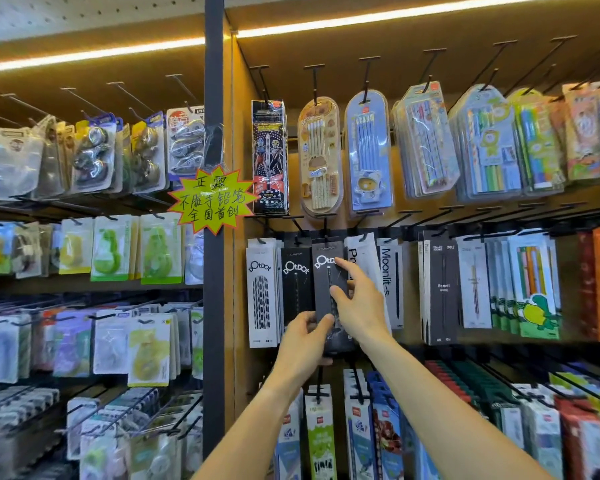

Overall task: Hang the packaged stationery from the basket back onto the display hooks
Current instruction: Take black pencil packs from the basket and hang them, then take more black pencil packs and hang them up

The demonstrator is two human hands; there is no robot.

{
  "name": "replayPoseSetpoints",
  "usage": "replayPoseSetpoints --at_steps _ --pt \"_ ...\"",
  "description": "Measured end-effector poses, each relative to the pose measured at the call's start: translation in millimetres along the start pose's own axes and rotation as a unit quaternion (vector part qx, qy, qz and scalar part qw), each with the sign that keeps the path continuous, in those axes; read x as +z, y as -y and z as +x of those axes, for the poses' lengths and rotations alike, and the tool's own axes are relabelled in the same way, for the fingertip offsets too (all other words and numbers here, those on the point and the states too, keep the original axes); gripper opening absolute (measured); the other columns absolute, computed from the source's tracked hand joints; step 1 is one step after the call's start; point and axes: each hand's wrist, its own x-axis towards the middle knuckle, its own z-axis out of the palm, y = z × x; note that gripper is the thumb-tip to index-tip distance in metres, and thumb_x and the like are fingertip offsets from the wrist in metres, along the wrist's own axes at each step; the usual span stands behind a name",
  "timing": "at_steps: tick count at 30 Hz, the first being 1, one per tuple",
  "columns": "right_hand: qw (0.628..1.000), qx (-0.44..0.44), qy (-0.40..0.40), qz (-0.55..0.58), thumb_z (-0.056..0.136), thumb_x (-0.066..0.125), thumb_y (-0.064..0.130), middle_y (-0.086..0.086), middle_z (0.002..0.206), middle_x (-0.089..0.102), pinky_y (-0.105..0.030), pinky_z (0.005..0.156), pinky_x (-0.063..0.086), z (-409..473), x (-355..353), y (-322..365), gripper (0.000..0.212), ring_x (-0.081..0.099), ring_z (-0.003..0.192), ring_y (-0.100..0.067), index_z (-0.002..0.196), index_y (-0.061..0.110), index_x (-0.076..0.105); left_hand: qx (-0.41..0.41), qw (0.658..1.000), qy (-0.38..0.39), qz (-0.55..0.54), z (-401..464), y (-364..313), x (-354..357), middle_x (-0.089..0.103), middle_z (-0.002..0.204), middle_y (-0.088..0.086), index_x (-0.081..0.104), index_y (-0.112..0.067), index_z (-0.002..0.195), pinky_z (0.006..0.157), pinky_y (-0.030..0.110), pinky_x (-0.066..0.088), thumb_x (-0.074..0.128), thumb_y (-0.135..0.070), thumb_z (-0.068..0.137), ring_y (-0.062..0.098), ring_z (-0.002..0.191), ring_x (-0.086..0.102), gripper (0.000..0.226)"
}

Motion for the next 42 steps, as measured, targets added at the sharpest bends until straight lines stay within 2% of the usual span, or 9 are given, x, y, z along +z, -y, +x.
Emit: replayPoseSetpoints --at_steps 2,5,10,18,24,31,35,39,42 --pt "0.998 -0.005 -0.014 -0.057 0.101 0.060 0.009 0.005 0.135 0.062 -0.032 0.102 0.050 10.3 7.3 -4.7 0.051 0.058 0.124 -0.016 0.147 0.028 0.050 0.045 0.991 -0.043 0.122 -3.0 6.7 -3.1 0.064 0.114 -0.014 0.043 -0.018 0.152 0.096 0.037 0.059 0.059 -0.043 0.102 0.003 0.104 0.062 0.058" --pt "0.985 -0.019 -0.019 -0.169 0.100 0.060 0.014 -0.007 0.121 0.068 -0.046 0.091 0.056 21.8 20.1 -11.3 0.052 0.064 0.113 -0.029 0.148 0.029 0.044 0.096 0.964 -0.080 0.233 -8.2 15.5 -6.2 0.068 0.123 -0.008 0.044 -0.026 0.152 0.102 0.042 0.054 0.057 -0.047 0.101 0.012 0.112 0.064 0.057" --pt "0.949 -0.022 0.014 -0.314 0.102 0.055 0.014 -0.011 0.103 0.070 -0.040 0.073 0.051 17.9 22.8 -21.6 0.067 0.066 0.093 -0.031 0.159 0.032 0.024 0.127 0.951 -0.058 0.274 -20.3 21.5 -7.7 0.064 0.133 -0.006 0.040 -0.038 0.153 0.098 0.042 0.055 0.052 -0.044 0.104 0.011 0.110 0.065 0.050" --pt "0.980 -0.006 -0.012 -0.200 0.096 0.067 0.040 0.008 0.099 0.072 -0.041 0.077 0.059 -99.5 -50.9 -45.0 0.055 0.070 0.092 -0.018 0.146 0.035 0.046 0.184 0.941 -0.044 0.280 -83.7 41.9 26.8 0.060 0.124 -0.010 0.046 -0.040 0.148 0.090 0.036 0.053 0.051 -0.039 0.106 0.007 0.106 0.060 0.042" --pt "0.975 0.177 0.032 -0.132 0.096 0.067 0.045 0.017 0.096 0.068 -0.021 0.074 0.054 -263.7 -146.0 -133.8 0.044 0.065 0.085 0.002 0.137 0.035 0.055 0.135 0.942 0.129 0.280 -185.2 122.7 121.6 0.059 0.132 -0.012 0.044 -0.039 0.149 0.089 0.031 0.054 0.048 -0.044 0.107 0.007 0.117 0.059 0.043" --pt "0.867 0.468 0.061 -0.160 0.090 0.075 0.041 0.007 0.090 0.073 -0.036 0.089 0.055 -495.2 -246.7 -265.1 0.038 0.071 0.087 -0.014 0.123 0.025 0.065 -0.094 0.868 0.360 0.329 -328.7 286.0 247.4 0.054 0.141 0.012 0.047 -0.025 0.151 0.101 0.044 0.050 0.051 -0.038 0.107 0.033 0.124 0.060 0.047" --pt "0.781 0.596 0.090 -0.161 0.092 0.075 0.029 0.010 0.095 0.065 -0.026 0.087 0.050 -602.8 -288.7 -306.9 0.032 0.064 0.090 -0.011 0.120 0.021 0.064 -0.204 0.814 0.414 0.352 -421.3 366.1 307.8 0.063 0.137 0.013 0.058 -0.023 0.143 0.103 0.039 0.046 0.057 -0.033 0.104 0.035 0.128 0.059 0.040" --pt "0.685 0.709 0.114 -0.119 0.089 0.076 0.035 -0.005 0.112 0.074 -0.044 0.094 0.056 -710.0 -308.3 -366.5 0.044 0.071 0.102 -0.023 0.127 0.018 0.061 -0.296 0.754 0.466 0.355 -504.6 438.9 354.0 0.061 0.140 0.015 0.052 -0.024 0.147 0.106 0.036 0.042 0.041 -0.040 0.107 0.032 0.133 0.056 0.045" --pt "0.643 0.746 0.123 -0.122 0.092 0.071 0.033 -0.001 0.104 0.070 -0.028 0.082 0.054 -765.2 -308.9 -421.5 0.036 0.068 0.095 -0.020 0.122 0.017 0.062 -0.351 0.715 0.486 0.360 -557.9 502.8 383.9 0.054 0.147 0.016 0.044 -0.028 0.152 0.107 0.039 0.045 0.041 -0.042 0.108 0.035 0.134 0.054 0.046"
